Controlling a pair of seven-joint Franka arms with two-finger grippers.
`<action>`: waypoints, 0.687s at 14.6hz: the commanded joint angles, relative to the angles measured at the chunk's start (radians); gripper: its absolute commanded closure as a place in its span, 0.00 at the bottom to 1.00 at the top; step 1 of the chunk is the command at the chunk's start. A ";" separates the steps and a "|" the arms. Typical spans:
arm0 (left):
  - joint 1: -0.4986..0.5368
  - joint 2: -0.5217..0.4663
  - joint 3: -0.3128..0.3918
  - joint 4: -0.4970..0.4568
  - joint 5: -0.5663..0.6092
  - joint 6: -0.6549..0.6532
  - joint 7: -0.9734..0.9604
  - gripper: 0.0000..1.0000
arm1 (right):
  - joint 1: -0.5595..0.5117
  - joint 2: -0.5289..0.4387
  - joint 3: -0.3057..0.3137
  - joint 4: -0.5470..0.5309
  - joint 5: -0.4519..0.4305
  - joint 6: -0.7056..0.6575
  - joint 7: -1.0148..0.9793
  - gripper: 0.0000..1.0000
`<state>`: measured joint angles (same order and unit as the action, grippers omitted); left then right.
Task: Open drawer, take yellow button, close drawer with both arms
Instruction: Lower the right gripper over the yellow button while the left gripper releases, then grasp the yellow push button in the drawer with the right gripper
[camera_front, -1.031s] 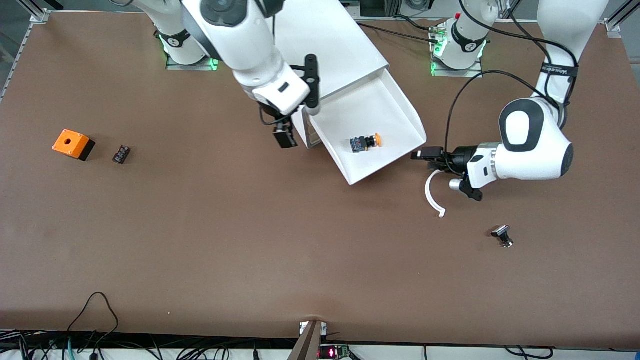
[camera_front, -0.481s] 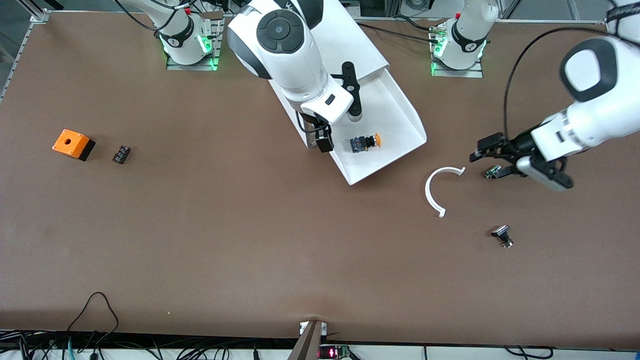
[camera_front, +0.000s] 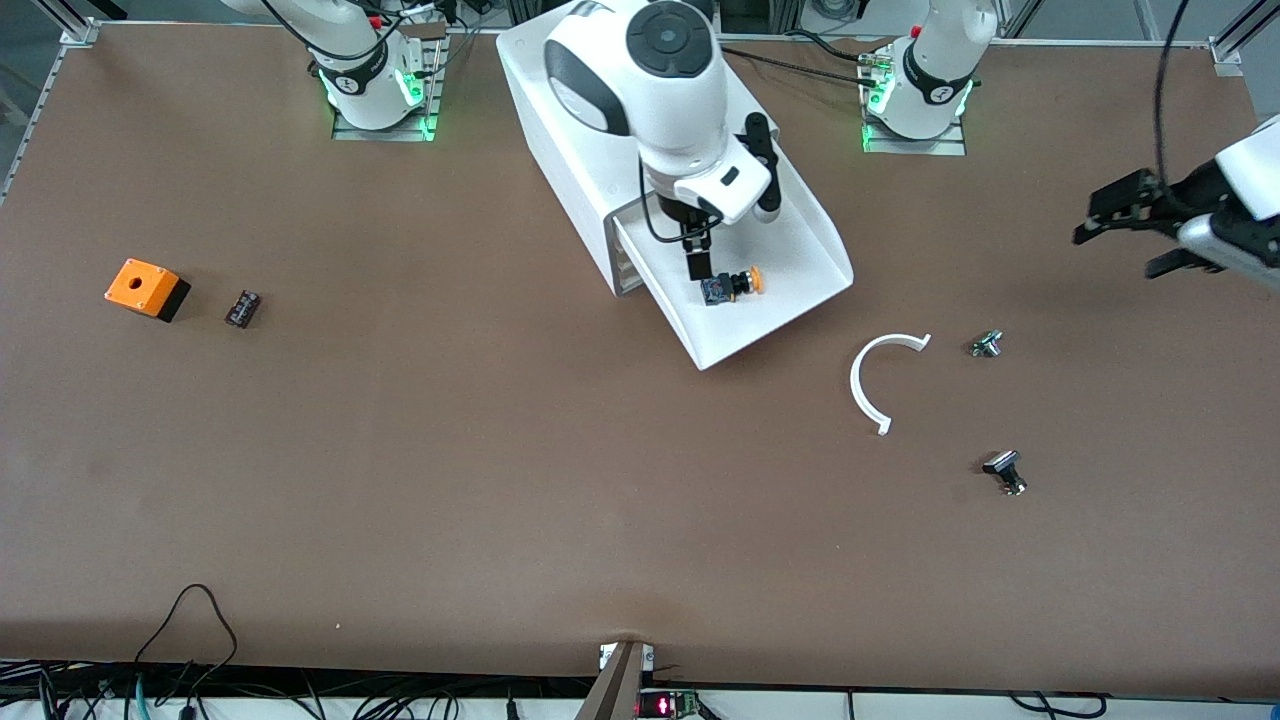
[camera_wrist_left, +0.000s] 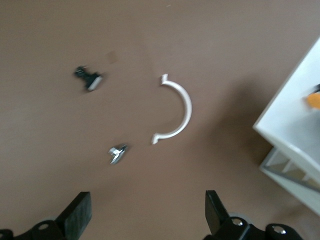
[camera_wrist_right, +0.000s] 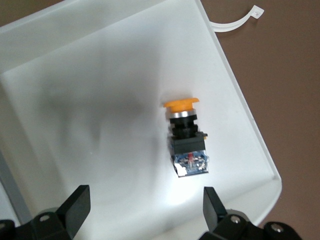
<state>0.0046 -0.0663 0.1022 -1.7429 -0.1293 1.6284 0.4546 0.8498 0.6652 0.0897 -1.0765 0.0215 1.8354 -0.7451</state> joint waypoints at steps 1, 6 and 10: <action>-0.043 0.016 0.005 0.054 0.089 -0.038 -0.063 0.00 | 0.018 0.033 -0.024 0.052 0.008 -0.001 0.018 0.00; -0.086 0.023 -0.025 0.051 0.129 -0.038 -0.356 0.00 | 0.017 0.063 -0.045 0.052 0.012 0.099 0.016 0.00; -0.087 0.026 -0.035 0.042 0.172 -0.032 -0.395 0.00 | 0.018 0.088 -0.056 0.050 0.012 0.131 0.016 0.00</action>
<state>-0.0806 -0.0468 0.0715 -1.7145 0.0016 1.6083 0.0938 0.8632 0.7242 0.0407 -1.0670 0.0216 1.9663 -0.7363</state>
